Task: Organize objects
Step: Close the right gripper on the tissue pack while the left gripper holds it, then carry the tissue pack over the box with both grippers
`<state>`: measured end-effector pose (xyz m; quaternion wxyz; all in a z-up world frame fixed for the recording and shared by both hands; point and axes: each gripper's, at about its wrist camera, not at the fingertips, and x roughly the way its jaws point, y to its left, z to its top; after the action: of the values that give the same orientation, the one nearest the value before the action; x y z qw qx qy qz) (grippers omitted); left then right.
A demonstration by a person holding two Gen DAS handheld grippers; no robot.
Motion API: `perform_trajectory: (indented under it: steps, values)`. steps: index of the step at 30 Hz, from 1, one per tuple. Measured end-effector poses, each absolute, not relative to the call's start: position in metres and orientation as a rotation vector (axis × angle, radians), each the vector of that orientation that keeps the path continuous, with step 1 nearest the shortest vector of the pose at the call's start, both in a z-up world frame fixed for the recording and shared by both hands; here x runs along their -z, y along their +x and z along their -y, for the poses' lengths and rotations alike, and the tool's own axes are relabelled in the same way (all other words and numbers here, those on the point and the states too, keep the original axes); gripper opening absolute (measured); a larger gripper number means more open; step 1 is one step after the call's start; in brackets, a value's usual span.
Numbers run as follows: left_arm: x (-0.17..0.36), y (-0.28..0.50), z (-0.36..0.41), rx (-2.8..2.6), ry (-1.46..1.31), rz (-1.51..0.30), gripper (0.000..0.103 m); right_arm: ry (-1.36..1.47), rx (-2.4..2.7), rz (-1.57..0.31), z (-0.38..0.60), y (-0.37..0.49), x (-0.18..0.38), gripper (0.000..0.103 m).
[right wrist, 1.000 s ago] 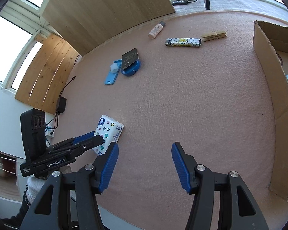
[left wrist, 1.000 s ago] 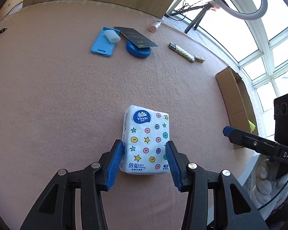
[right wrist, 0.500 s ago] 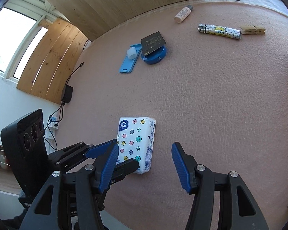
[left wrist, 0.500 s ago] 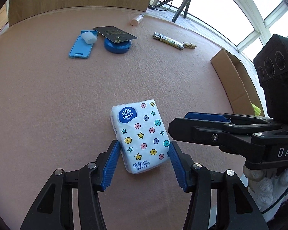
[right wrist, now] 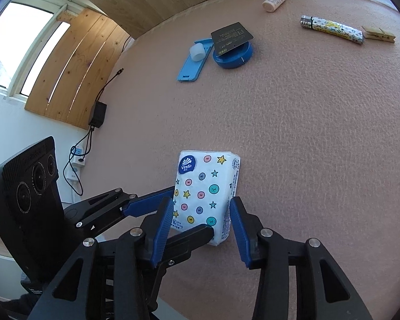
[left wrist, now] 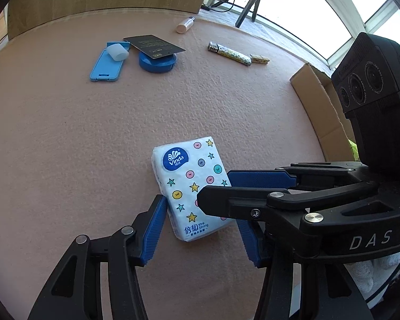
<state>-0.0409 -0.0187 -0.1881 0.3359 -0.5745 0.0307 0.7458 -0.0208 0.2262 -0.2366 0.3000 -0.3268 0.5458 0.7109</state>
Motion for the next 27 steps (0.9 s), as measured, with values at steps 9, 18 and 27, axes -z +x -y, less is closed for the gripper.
perform_trajectory:
  steps: [9, 18, 27]
  values:
    - [0.175, -0.034, 0.004, -1.95, -1.448, -0.119, 0.056, -0.844, -1.882, -1.417, -0.219, -0.008, 0.227, 0.032]
    - [0.137, -0.022, -0.048, -1.935, -1.315, -0.168, 0.056, -0.726, -1.87, -1.335, -0.215, 0.042, 0.189, 0.032]
    - [0.107, -0.003, -0.126, -1.88, -1.19, -0.231, 0.056, -0.622, -1.81, -1.235, -0.207, 0.107, 0.155, 0.032]
